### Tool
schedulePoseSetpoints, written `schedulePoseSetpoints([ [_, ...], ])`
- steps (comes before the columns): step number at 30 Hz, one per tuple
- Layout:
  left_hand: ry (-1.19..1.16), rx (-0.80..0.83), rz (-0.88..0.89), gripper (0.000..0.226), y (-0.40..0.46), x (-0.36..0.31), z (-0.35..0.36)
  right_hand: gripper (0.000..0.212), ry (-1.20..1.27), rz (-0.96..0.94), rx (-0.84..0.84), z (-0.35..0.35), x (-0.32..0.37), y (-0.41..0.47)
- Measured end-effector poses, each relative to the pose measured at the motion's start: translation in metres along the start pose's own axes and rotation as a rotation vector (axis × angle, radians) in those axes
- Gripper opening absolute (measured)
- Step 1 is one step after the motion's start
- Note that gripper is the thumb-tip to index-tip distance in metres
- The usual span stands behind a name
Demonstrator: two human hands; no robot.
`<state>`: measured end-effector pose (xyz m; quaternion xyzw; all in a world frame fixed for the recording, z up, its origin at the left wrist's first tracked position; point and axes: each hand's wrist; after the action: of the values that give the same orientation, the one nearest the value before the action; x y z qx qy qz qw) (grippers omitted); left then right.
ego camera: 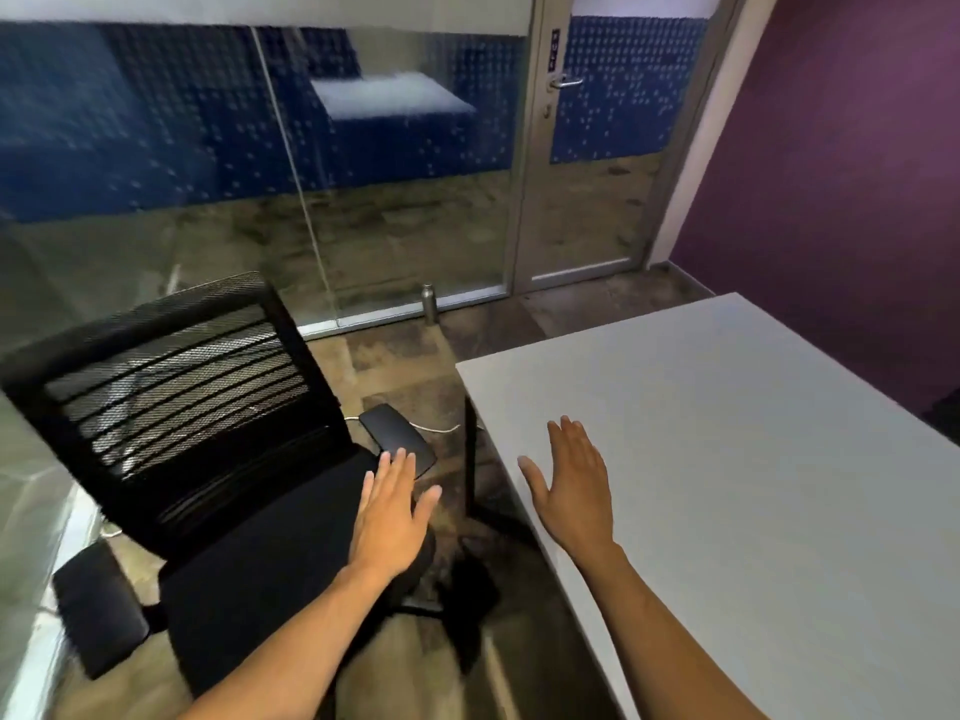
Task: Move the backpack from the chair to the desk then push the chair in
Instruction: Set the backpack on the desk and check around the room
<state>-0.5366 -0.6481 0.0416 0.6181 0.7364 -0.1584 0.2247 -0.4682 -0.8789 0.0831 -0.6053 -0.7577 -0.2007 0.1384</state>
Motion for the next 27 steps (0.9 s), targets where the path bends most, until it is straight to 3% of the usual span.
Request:
schedulePoseSetpoints([
  [9,0.061,-0.155,-0.270,0.071,-0.064,0.131,-0.070,0.061,0.007,-0.313,0.072,0.074,0.139,0.006],
  [12,0.079,-0.213,-0.366,0.069,-0.091,0.163,-0.087,0.066,0.024,-0.390,0.148,0.096,0.177,0.000],
  [23,0.041,-0.468,-0.672,0.083,-0.189,0.216,-0.130,0.068,0.056,-0.722,0.315,0.162,0.291,-0.016],
  [27,0.092,-0.469,-0.814,0.082,-0.216,0.230,-0.147,0.067,0.105,-0.836,0.362,0.182,0.326,-0.024],
])
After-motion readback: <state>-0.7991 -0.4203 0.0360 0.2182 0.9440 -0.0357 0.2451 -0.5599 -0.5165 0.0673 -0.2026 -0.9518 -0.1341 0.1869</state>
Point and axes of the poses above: each hand's wrist, its own y-axis towards the middle knuckle, its own z-axis out of the palm, x = y × z, and after that the axes turned 2 degrees about x, right-handed
